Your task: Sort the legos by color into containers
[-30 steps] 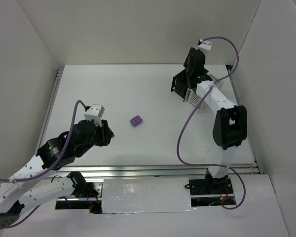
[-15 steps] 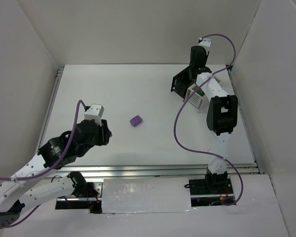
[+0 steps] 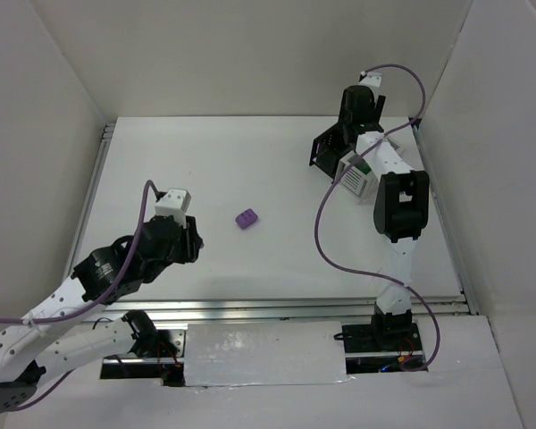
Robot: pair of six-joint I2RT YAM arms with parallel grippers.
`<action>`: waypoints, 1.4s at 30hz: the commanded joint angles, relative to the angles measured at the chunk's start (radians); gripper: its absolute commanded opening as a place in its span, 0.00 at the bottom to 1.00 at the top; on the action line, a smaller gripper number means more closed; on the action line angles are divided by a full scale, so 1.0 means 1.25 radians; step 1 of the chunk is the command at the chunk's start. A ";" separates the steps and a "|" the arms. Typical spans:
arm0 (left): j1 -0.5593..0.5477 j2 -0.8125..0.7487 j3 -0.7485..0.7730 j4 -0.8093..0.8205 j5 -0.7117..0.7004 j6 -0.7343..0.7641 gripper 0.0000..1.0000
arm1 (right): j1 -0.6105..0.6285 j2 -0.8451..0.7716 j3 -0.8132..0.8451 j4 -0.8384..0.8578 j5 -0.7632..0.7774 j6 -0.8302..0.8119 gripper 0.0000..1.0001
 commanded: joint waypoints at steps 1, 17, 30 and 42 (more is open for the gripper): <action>0.004 -0.001 0.007 0.020 -0.002 0.012 0.00 | -0.009 -0.001 0.046 0.001 -0.012 -0.008 0.78; 0.170 -0.005 0.078 0.253 0.447 0.004 0.00 | 0.105 -0.583 -0.477 -0.025 -0.844 0.248 1.00; 0.200 0.073 0.153 0.547 0.894 -0.129 0.00 | 0.383 -0.943 -0.871 0.569 -1.297 0.658 0.95; 0.200 0.070 0.080 0.623 0.948 -0.189 0.00 | 0.483 -0.911 -0.770 0.414 -1.176 0.597 0.85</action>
